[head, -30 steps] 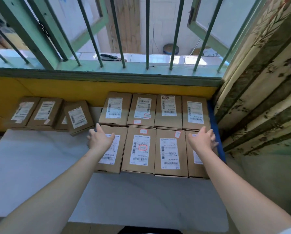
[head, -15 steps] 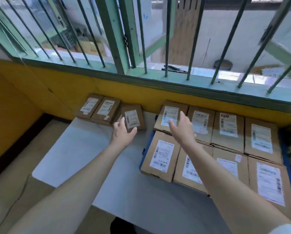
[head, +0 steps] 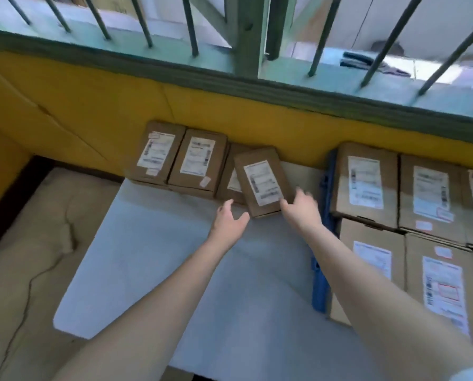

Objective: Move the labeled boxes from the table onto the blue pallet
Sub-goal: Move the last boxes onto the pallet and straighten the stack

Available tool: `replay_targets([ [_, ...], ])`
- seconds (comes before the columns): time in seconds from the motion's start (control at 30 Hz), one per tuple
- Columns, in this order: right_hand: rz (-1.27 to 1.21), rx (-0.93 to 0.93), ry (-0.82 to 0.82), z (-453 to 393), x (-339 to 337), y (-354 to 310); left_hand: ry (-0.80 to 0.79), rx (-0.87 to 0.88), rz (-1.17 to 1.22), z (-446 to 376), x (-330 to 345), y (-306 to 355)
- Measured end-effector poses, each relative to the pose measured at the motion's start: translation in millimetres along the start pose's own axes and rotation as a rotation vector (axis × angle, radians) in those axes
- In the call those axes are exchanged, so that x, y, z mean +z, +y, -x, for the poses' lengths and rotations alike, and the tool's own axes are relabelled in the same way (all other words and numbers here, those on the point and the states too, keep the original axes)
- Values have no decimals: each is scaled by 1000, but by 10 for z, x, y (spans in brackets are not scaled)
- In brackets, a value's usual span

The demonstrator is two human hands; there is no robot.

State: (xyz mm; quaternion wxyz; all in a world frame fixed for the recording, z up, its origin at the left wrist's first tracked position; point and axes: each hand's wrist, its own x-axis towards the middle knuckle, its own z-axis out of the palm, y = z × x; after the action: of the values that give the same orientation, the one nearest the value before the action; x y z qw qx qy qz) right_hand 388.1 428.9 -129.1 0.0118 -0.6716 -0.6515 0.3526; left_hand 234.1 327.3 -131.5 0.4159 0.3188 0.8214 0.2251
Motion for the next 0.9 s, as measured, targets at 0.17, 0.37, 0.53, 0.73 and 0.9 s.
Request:
replay_targets([
  [0.17, -199, 146, -41, -131, 233, 15, -134, -54, 250, -278, 221, -35],
  [0.37, -265, 68, 35, 364, 10, -107, 62, 50, 287, 177, -40, 191],
  [0.53, -330, -18, 234, 884, -603, 61, 66, 234, 291, 744, -92, 587],
  [0.73, -403, 88, 360, 1166, -1269, 706, -116, 367, 166, 1152, 354, 1327],
  [0.9, -425, 96, 397, 1151, -1493, 931, -201, 335, 92, 1154, 594, 1595],
])
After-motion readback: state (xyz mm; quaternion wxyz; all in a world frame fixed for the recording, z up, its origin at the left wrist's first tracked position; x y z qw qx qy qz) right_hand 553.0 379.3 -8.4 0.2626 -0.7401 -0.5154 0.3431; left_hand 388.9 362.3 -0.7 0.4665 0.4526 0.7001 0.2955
